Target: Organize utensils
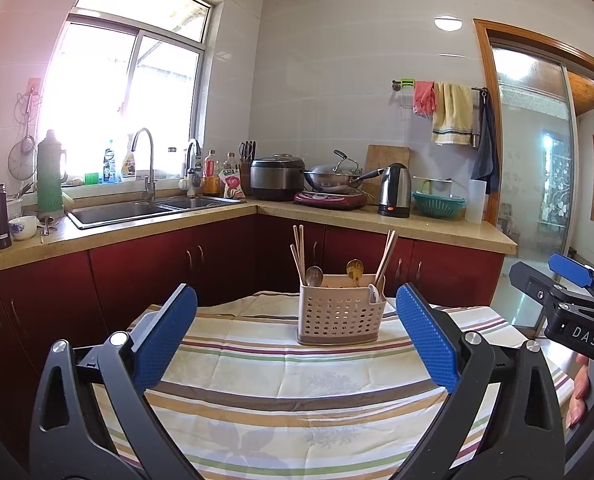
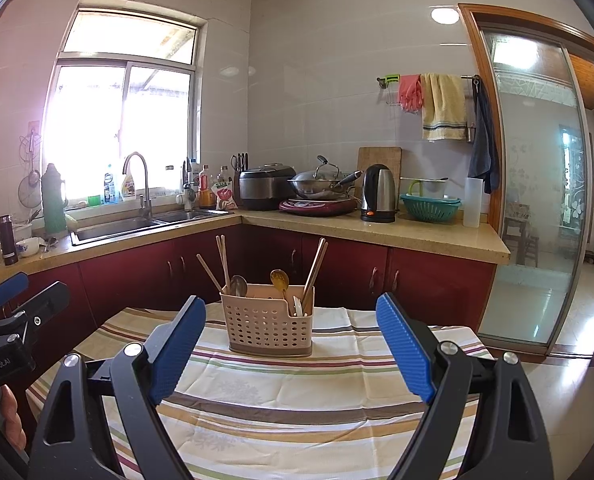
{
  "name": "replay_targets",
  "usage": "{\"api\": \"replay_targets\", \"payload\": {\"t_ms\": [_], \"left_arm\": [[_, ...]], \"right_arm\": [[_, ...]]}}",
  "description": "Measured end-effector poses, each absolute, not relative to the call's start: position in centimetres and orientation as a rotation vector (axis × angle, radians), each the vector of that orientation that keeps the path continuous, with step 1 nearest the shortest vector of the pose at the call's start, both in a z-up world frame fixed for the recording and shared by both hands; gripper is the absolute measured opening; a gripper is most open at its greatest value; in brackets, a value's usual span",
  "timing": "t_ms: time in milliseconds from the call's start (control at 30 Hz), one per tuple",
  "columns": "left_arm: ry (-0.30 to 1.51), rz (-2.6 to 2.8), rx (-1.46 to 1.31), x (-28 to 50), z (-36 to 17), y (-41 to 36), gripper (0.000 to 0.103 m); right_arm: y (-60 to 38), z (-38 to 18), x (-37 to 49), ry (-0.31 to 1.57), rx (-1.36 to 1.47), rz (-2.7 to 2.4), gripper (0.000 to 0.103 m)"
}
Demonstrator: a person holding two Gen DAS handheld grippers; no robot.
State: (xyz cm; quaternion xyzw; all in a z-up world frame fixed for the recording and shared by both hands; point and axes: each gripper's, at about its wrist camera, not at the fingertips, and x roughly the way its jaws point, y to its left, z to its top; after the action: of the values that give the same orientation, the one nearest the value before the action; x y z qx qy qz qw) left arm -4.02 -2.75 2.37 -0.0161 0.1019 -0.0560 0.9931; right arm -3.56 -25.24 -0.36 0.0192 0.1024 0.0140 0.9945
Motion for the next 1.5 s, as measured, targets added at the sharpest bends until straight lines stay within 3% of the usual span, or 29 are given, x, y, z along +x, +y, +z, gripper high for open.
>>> {"api": "replay_targets", "payload": {"t_ms": [1500], "left_arm": [[0.247,-0.143,-0.026,-2.8,1.7,-2.7,0.099]], "right_arm": [[-25.4,-1.5,-2.5,0.241,0.034,0.021,0.085]]}}
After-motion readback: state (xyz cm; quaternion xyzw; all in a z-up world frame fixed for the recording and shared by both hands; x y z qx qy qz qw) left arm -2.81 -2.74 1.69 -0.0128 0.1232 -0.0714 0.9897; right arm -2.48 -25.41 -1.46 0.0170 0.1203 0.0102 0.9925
